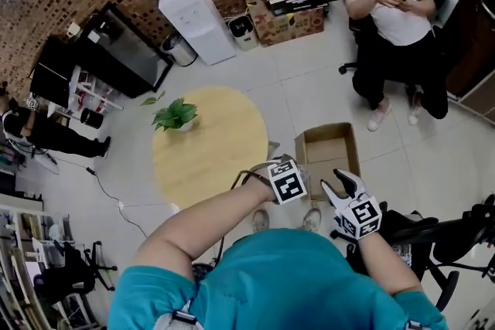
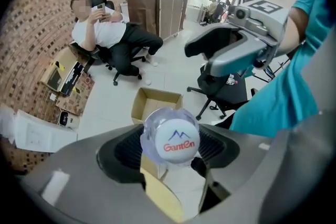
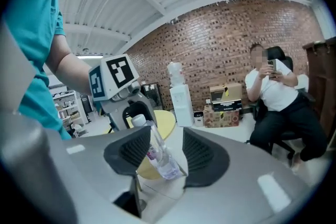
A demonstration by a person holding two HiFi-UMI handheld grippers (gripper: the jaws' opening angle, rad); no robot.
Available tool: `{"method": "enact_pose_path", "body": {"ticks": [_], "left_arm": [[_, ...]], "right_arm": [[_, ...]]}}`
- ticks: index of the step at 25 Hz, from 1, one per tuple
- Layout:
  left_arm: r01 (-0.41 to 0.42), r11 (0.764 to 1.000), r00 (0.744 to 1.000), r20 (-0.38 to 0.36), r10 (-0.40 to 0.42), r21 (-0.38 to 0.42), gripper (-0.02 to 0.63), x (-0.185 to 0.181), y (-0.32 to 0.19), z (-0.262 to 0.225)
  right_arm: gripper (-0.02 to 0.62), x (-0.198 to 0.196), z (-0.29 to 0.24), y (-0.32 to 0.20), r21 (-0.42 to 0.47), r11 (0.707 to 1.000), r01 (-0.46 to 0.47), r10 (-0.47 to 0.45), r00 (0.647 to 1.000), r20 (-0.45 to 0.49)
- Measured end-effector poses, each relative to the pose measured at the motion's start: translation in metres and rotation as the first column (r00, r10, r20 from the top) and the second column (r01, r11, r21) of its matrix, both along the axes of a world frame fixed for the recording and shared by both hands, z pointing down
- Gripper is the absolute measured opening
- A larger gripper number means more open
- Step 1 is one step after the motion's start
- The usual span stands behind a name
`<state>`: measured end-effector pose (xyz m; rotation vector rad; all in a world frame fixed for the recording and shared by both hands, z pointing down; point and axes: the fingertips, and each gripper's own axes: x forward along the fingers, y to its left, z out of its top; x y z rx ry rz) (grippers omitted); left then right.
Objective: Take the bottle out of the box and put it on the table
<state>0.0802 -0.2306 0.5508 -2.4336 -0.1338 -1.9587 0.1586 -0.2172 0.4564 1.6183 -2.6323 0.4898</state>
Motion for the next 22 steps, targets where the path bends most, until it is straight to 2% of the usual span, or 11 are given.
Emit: {"method": "enact_pose_path", "body": {"ticks": [3,8,14,18,22], "left_arm": [[0.002,0.999,1.000,-0.020,-0.002,0.043,0.308,-0.042,0.001,-0.052],[0.050,0.997,0.996,-0.081,-0.046,0.059,0.308,-0.112,0.019,-0.124],[0.108,0.993,0.986,-0.134,-0.100,0.054,0.310,-0.233,0.019,-0.184],[0.165,0.982,0.979,-0.138,-0.152,0.091,0.310,-0.327,0.006,-0.206],[0.222,0.971,0.969,-0.127,-0.210,0.086,0.310,-0.400,-0.020,-0.196]], "right_arm": [[0.187,-0.032,-0.042,-0.012,0.023,0.999,0.045,-0.045,0.999,-0.012],[0.187,-0.102,-0.080,-0.013,0.046,0.991,0.127,-0.126,0.992,-0.020],[0.176,-0.209,-0.109,-0.031,0.053,0.975,0.214,-0.212,0.976,-0.045],[0.176,-0.281,-0.129,-0.040,0.042,0.967,0.251,-0.247,0.965,-0.084],[0.176,-0.333,-0.128,-0.061,0.015,0.959,0.282,-0.278,0.953,-0.119]]}}
